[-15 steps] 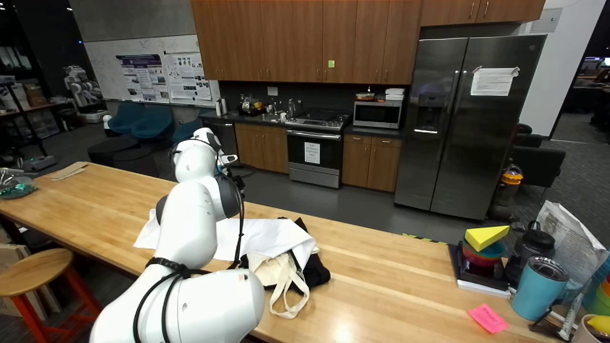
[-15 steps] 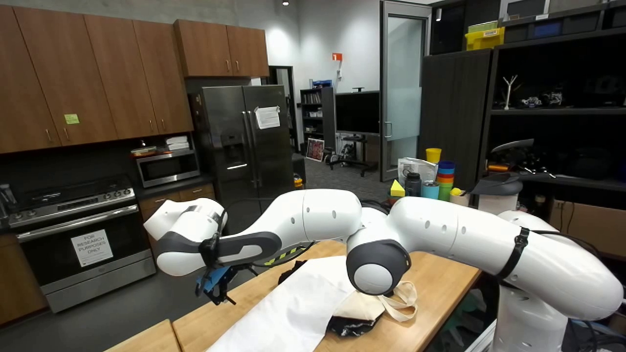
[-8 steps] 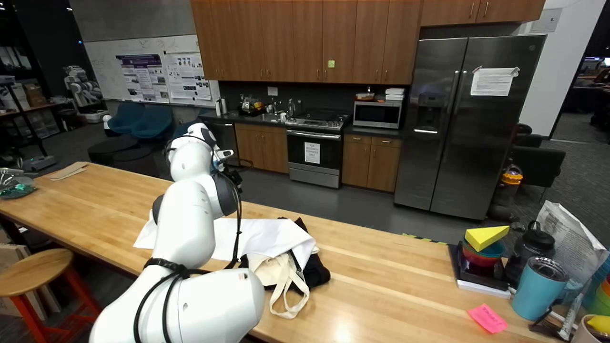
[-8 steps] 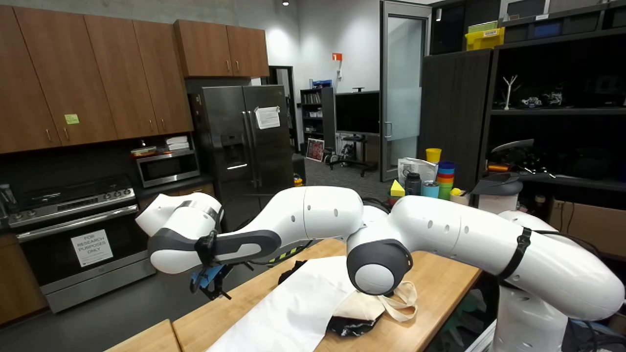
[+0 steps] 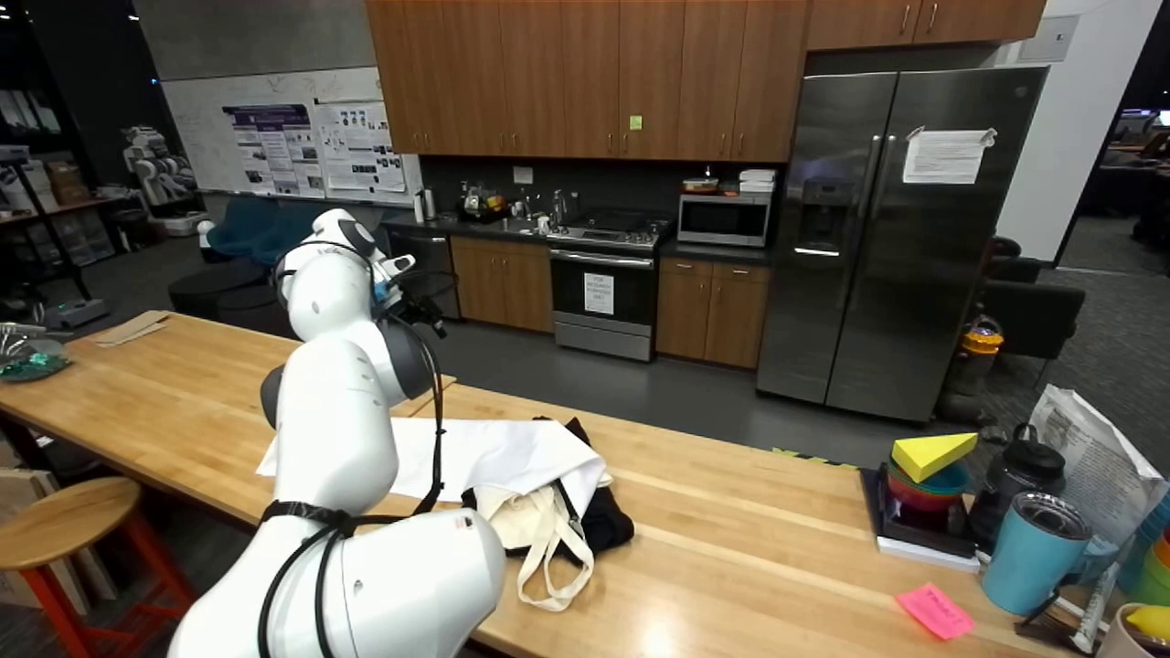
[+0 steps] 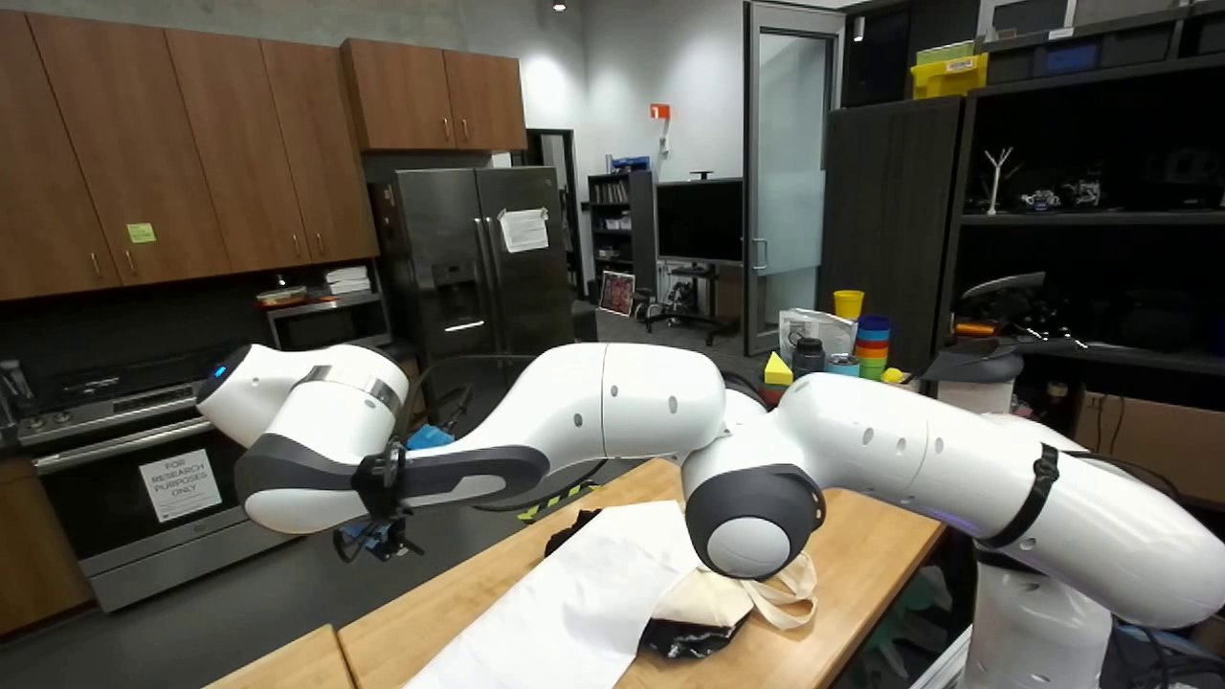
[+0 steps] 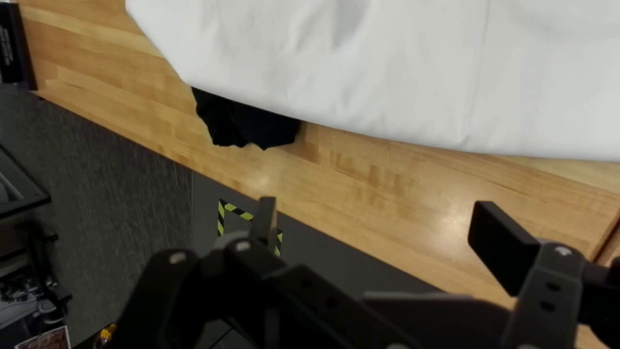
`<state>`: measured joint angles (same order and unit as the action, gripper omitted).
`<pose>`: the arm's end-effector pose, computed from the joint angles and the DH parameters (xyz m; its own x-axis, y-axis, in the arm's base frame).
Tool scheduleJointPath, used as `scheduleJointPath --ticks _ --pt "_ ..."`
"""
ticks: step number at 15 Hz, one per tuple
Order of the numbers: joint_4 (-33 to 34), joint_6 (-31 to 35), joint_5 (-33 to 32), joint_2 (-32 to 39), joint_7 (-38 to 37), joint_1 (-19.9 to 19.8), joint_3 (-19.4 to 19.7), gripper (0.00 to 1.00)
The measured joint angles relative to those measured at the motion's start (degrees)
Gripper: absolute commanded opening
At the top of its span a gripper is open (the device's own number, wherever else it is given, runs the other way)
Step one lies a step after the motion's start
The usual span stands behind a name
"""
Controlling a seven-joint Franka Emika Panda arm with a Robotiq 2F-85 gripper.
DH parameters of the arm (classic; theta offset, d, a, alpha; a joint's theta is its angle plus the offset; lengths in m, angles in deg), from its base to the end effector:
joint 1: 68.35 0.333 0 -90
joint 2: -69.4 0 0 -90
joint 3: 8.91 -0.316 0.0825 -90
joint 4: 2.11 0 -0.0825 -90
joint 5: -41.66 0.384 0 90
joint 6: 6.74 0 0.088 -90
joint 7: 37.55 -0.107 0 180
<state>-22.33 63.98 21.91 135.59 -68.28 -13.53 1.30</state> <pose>0.5070 0.5614 0.3833 0.9623 0.2663 0.0554 0.1973 -0.8237 0.5316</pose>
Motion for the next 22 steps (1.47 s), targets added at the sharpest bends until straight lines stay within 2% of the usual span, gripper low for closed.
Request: scheduleJointPath --ticks 14,16,22 --pt "0.0 0.8 -1.8 -1.9 1.0 5.2 1.5 1.00" --pt "-0.1 3.6 -1.6 -1.9 1.2 5.4 1.2 1.00" --pt "-1.0 21.1 1.0 -1.3 4.0 4.6 -0.6 1.00"
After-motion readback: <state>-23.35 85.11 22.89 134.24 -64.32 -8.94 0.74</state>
